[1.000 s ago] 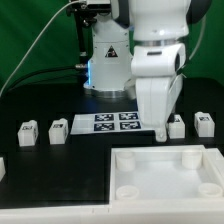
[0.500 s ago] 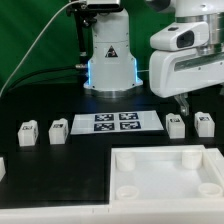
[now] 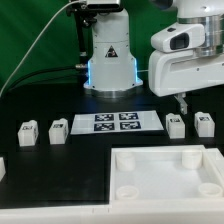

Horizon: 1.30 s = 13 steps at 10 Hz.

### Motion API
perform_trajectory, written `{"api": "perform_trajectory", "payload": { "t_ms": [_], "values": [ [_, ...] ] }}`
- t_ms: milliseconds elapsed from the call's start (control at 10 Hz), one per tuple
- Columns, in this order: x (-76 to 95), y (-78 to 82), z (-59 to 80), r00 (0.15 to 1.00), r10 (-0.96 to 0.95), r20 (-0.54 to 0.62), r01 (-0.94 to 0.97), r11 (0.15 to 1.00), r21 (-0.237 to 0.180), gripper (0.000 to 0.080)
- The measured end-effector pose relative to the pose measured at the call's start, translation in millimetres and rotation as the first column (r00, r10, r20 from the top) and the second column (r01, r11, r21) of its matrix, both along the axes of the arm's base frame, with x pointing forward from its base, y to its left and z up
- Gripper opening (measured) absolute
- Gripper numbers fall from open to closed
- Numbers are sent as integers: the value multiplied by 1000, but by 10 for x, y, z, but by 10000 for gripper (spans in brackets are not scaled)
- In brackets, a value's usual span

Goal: Assemble one leg

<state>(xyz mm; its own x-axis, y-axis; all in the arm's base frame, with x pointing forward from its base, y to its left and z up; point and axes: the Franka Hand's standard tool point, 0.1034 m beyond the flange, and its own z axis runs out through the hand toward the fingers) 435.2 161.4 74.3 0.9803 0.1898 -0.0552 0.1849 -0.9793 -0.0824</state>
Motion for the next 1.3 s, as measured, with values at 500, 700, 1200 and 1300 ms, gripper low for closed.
{"api": "perform_trajectory", "payload": {
  "t_ms": [500, 700, 1200, 1300],
  "values": [
    [-340, 207, -176, 784, -73, -616, -17, 990, -138, 648],
    [-252, 229, -250, 655, -76, -752, -51, 988, -144, 648],
    [-361, 237, -381, 618, -89, -781, -49, 987, -151, 648],
    [-423, 243, -439, 629, -88, -772, -46, 988, -150, 648]
  ]
}}
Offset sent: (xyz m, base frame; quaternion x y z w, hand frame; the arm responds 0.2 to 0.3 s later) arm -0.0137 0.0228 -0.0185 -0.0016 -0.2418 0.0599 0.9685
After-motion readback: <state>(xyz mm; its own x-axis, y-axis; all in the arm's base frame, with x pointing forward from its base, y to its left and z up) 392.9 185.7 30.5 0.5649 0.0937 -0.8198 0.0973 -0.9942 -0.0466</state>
